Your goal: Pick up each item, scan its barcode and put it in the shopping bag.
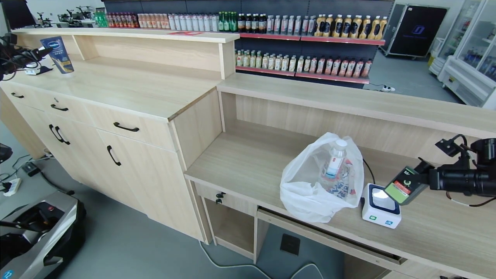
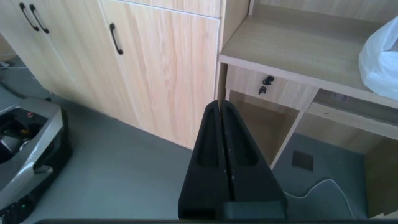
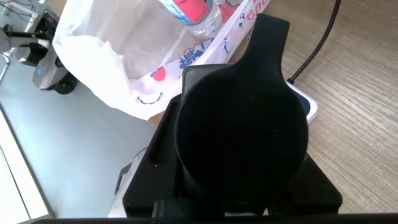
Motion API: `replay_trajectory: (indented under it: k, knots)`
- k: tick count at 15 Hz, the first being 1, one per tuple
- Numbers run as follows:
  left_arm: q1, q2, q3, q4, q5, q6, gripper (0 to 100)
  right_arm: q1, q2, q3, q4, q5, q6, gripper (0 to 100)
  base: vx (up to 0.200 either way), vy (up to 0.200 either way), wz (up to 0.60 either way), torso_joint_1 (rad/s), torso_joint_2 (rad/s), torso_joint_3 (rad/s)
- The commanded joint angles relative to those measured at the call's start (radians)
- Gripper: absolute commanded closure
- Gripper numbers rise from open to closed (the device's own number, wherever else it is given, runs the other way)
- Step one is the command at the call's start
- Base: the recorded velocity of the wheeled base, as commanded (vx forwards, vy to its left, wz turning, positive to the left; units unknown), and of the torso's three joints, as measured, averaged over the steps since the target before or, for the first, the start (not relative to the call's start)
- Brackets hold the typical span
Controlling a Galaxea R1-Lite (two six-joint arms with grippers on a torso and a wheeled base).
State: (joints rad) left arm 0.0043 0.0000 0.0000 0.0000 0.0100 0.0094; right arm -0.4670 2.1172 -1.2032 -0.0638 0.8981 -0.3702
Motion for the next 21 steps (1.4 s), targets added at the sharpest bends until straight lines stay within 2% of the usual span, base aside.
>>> replay_trajectory:
  k: [1, 9, 12, 21]
  knots:
    - [0.000, 0.000, 0.000, 0.000, 0.001, 0.000, 100, 0.011, 0.004, 0.024, -0.028, -0.001, -0.003, 100, 0.000, 0.000, 0.00, 0.000, 0.00, 0.000]
    - [0.000, 0.000, 0.000, 0.000, 0.001, 0.000, 100, 0.047, 0.041, 0.042, -0.083, -0.027, -0.004, 100, 0.000, 0.000, 0.00, 0.000, 0.00, 0.000]
    - [0.000, 0.000, 0.000, 0.000, 0.001, 0.000, 100, 0.061, 0.055, 0.073, -0.156, -0.033, 0.002, 100, 0.000, 0.000, 0.00, 0.000, 0.00, 0.000]
    - [0.000, 0.000, 0.000, 0.000, 0.001, 0.000, 100, 0.071, 0.107, 0.014, -0.160, -0.030, 0.019, 100, 0.000, 0.000, 0.00, 0.000, 0.00, 0.000]
